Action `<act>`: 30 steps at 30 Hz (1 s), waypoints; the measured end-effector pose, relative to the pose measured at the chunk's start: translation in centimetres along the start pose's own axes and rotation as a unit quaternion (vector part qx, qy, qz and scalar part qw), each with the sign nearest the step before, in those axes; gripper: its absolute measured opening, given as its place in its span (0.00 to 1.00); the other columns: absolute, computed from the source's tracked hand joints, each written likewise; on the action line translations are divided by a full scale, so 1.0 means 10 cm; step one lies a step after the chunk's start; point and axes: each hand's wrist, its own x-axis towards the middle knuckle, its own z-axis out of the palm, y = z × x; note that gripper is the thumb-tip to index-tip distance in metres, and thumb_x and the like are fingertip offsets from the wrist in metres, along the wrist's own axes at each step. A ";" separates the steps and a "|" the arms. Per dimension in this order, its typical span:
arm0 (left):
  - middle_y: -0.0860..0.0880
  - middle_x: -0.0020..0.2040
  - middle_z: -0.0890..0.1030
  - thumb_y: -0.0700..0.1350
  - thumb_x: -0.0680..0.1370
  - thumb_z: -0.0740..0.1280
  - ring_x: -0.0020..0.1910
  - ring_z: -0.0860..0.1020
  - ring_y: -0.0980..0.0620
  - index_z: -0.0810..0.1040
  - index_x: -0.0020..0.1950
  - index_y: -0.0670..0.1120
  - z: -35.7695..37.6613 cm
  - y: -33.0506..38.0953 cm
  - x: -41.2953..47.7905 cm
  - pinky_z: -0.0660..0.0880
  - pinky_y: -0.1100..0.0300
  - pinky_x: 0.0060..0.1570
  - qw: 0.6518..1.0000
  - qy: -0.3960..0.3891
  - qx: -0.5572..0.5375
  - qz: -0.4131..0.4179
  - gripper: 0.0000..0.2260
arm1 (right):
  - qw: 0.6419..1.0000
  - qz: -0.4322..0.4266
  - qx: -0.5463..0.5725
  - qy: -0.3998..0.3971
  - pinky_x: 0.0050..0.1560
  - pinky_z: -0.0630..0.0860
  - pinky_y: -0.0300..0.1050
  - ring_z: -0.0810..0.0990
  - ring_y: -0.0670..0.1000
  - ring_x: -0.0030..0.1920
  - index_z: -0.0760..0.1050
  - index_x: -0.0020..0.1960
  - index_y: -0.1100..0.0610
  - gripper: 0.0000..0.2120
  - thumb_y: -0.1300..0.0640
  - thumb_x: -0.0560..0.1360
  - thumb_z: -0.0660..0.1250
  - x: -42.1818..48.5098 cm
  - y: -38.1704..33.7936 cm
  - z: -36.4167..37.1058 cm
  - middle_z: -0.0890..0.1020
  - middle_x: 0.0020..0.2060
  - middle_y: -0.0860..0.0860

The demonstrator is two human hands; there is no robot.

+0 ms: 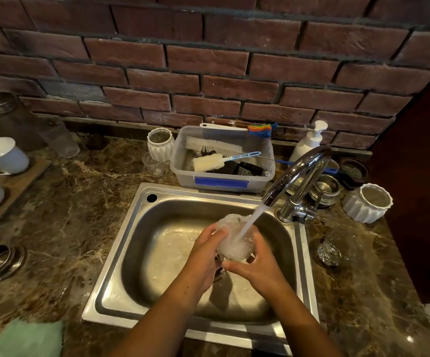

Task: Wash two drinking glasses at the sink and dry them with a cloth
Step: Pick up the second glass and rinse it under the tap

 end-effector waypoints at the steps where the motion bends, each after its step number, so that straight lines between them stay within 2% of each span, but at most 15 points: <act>1: 0.44 0.65 0.80 0.50 0.81 0.68 0.63 0.80 0.43 0.77 0.69 0.52 0.00 0.00 0.01 0.80 0.46 0.59 1.000 -0.002 -0.002 0.001 0.16 | 1.000 -0.001 -0.007 -0.006 0.57 0.77 0.34 0.75 0.43 0.64 0.68 0.67 0.40 0.37 0.58 0.66 0.82 0.00 0.00 -0.01 0.77 0.63 0.40; 4: 0.46 0.66 0.77 0.50 0.80 0.69 0.63 0.78 0.44 0.75 0.69 0.52 0.01 0.03 0.01 0.77 0.43 0.64 1.000 -0.001 0.008 0.001 0.18 | 1.000 -0.005 -0.016 0.006 0.64 0.77 0.45 0.76 0.45 0.65 0.67 0.68 0.41 0.38 0.55 0.65 0.82 0.02 0.02 -0.03 0.77 0.63 0.43; 6: 0.45 0.66 0.78 0.49 0.80 0.69 0.63 0.79 0.43 0.76 0.69 0.52 0.01 0.02 0.02 0.78 0.43 0.63 1.000 -0.010 0.005 0.009 0.17 | 1.000 0.002 -0.011 -0.003 0.67 0.75 0.47 0.75 0.45 0.66 0.66 0.72 0.43 0.41 0.55 0.65 0.82 0.03 0.02 -0.03 0.76 0.66 0.42; 9: 0.44 0.65 0.80 0.50 0.79 0.70 0.62 0.79 0.43 0.77 0.68 0.51 0.05 0.01 0.01 0.79 0.45 0.62 1.000 -0.002 0.016 0.010 0.18 | 0.999 0.007 -0.029 -0.024 0.65 0.76 0.44 0.74 0.44 0.66 0.67 0.69 0.40 0.40 0.53 0.64 0.82 0.04 0.00 -0.04 0.76 0.64 0.40; 12: 0.44 0.66 0.79 0.56 0.73 0.73 0.64 0.79 0.43 0.77 0.68 0.53 0.07 -0.01 0.02 0.77 0.44 0.64 1.000 -0.007 0.021 0.011 0.24 | 1.000 0.011 -0.020 -0.013 0.57 0.76 0.35 0.75 0.43 0.65 0.66 0.68 0.39 0.38 0.55 0.66 0.81 0.06 -0.03 -0.05 0.76 0.63 0.39; 15: 0.44 0.61 0.83 0.47 0.79 0.70 0.58 0.83 0.44 0.77 0.68 0.49 0.07 -0.02 0.04 0.81 0.49 0.56 1.000 -0.010 -0.015 0.002 0.18 | 0.999 0.016 -0.027 -0.040 0.54 0.75 0.32 0.74 0.42 0.64 0.66 0.67 0.40 0.37 0.59 0.67 0.81 0.04 -0.05 -0.05 0.76 0.62 0.38; 19: 0.44 0.66 0.80 0.52 0.77 0.71 0.63 0.79 0.42 0.76 0.70 0.52 0.06 -0.01 0.04 0.78 0.44 0.62 1.000 -0.014 0.000 0.004 0.21 | 1.000 0.009 -0.023 -0.016 0.51 0.75 0.29 0.74 0.40 0.62 0.65 0.69 0.40 0.38 0.57 0.67 0.81 0.08 -0.08 -0.08 0.75 0.62 0.37; 23: 0.42 0.62 0.83 0.45 0.81 0.67 0.61 0.82 0.42 0.77 0.69 0.47 0.05 0.02 0.04 0.80 0.47 0.58 0.999 -0.012 -0.044 0.003 0.16 | 0.999 0.001 -0.021 -0.037 0.61 0.78 0.42 0.76 0.44 0.64 0.68 0.66 0.38 0.37 0.56 0.64 0.82 0.08 -0.06 -0.07 0.78 0.62 0.39; 27: 0.44 0.66 0.79 0.48 0.80 0.68 0.64 0.79 0.42 0.76 0.69 0.51 0.03 0.01 0.05 0.79 0.46 0.61 1.000 -0.006 -0.014 0.006 0.17 | 0.999 -0.005 -0.018 -0.028 0.59 0.77 0.37 0.76 0.44 0.64 0.68 0.66 0.39 0.36 0.58 0.65 0.82 0.08 -0.06 -0.04 0.77 0.61 0.38; 30: 0.43 0.64 0.80 0.46 0.80 0.68 0.62 0.80 0.42 0.78 0.67 0.51 0.02 0.00 0.03 0.79 0.43 0.62 1.000 0.002 -0.023 0.004 0.15 | 0.999 0.001 -0.021 -0.040 0.65 0.77 0.46 0.75 0.46 0.66 0.68 0.69 0.41 0.40 0.53 0.62 0.82 0.05 -0.05 -0.02 0.77 0.63 0.40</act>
